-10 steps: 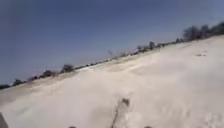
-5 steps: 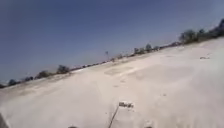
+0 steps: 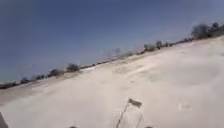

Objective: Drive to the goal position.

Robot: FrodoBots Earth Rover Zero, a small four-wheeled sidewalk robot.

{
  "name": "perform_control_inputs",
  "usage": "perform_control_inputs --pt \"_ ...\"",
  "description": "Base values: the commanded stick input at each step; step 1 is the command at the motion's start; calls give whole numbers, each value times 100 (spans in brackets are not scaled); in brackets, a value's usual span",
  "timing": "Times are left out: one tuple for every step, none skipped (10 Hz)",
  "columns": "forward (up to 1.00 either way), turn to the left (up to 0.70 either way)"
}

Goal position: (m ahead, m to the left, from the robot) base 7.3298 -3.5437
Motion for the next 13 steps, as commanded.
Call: perform_control_inputs --pt "70 35" --pt "70 35" --pt "70 35" --pt "70 35" --pt "70 35" --pt "70 35" --pt "70 35" --pt "70 13" --pt "70 0" --pt "70 0" --pt "70 0" --pt "70 0" --pt "70 0"
